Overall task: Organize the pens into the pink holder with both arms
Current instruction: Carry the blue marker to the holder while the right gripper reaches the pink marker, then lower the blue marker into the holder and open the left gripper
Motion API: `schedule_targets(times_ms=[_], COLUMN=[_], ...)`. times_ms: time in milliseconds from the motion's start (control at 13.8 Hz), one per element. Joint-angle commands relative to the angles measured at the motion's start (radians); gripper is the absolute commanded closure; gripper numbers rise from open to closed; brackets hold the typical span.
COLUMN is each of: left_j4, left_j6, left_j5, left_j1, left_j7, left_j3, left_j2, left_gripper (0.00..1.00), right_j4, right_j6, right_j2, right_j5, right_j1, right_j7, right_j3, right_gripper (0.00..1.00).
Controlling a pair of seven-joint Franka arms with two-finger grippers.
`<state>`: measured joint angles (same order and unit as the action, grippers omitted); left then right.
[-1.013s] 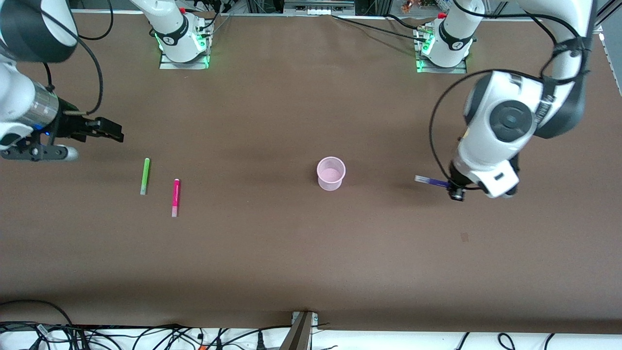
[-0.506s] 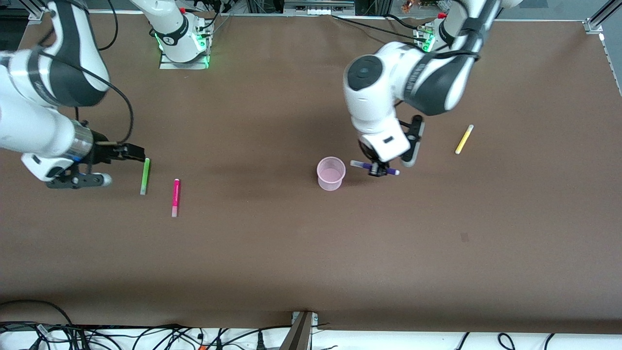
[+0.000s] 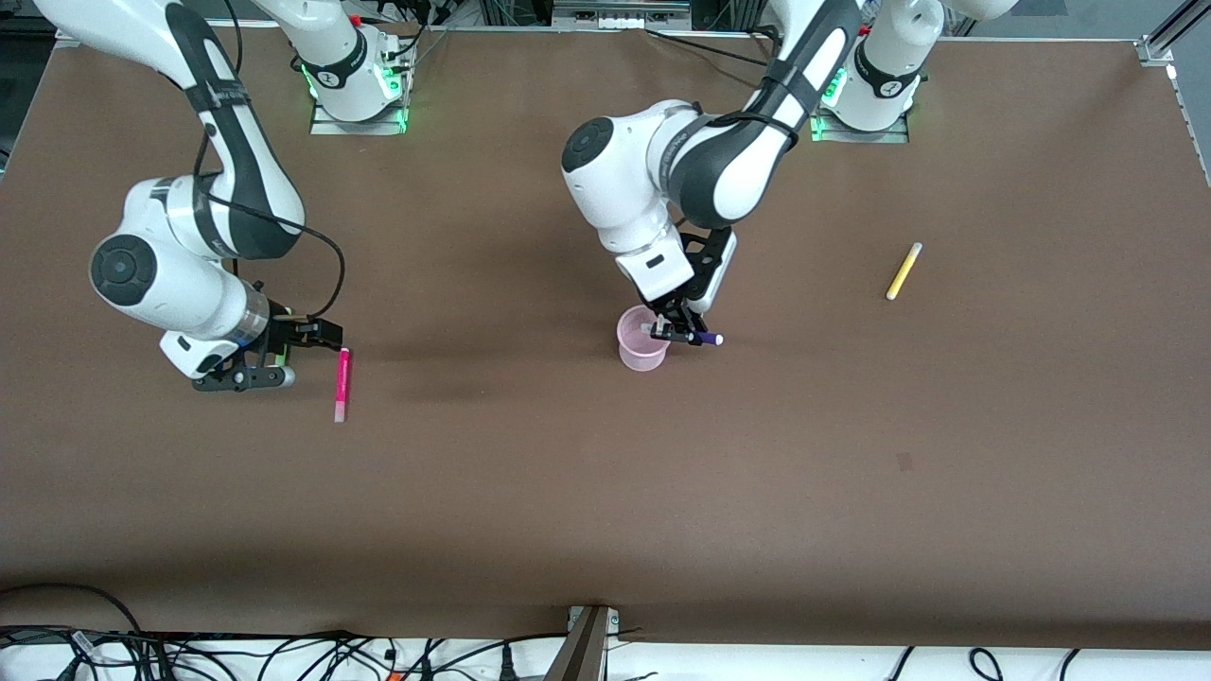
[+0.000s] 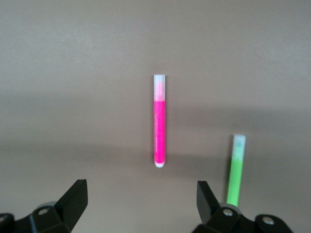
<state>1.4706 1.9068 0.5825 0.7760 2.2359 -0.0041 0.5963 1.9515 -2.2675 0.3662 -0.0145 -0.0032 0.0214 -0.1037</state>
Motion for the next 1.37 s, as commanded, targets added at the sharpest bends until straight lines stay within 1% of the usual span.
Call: schedule_targets(times_ms=[0, 145, 289, 506, 579, 723, 868, 1085, 1157, 1302], left_j4=[-0.041, -0.041, -0.041, -0.042, -0.041, -0.041, -0.041, -0.041, -0.041, -0.042], left_j6=[-0.057, -0.060, -0.060, -0.061, -0.064, -0.077, -0.078, -0.097, -0.097, -0.095], left_j5=[0.071, 0.092, 0.091, 0.088, 0.088, 0.094, 0.112, 0.117, 0.117, 0.155], left_j1=[0.028, 0.042, 0.048, 0.071, 0.081, 0.091, 0.092, 0.104, 0.105, 0.105], left_j7=[0.025, 0.045, 0.050, 0.077, 0.077, 0.076, 0.073, 0.073, 0.073, 0.071], left_j3=[0.016, 0.016, 0.016, 0.015, 0.015, 0.018, 0.016, 0.018, 0.018, 0.015], left_j2=[0.037, 0.051, 0.059, 0.068, 0.071, 0.085, 0.086, 0.092, 0.095, 0.102], left_gripper=[1.00, 1.00, 1.00, 1.00, 1.00, 1.00, 1.00, 1.00, 1.00, 1.00], right_j4=[0.067, 0.131, 0.162, 0.164, 0.164, 0.155, 0.153, 0.155, 0.155, 0.158], right_j6=[-0.123, -0.211, -0.272, -0.293, -0.294, -0.302, -0.325, -0.342, -0.342, -0.342], right_j2=[0.022, 0.025, 0.045, 0.069, 0.074, 0.097, 0.114, 0.129, 0.129, 0.131], right_j5=[0.002, 0.002, 0.002, 0.002, 0.002, 0.001, 0.002, 0.002, 0.002, 0.002], right_j1=[-0.003, -0.004, -0.006, -0.009, -0.009, -0.014, -0.029, -0.029, -0.029, -0.029], right_j7=[0.003, 0.002, 0.003, -0.001, -0.001, -0.005, -0.015, -0.015, -0.014, -0.015], right_j3=[-0.002, -0.001, -0.001, 0.001, 0.001, 0.002, 0.004, 0.004, 0.004, 0.002], right_gripper=[0.01, 0.03, 0.07, 0.09, 0.13, 0.14, 0.18, 0.27, 0.32, 0.42])
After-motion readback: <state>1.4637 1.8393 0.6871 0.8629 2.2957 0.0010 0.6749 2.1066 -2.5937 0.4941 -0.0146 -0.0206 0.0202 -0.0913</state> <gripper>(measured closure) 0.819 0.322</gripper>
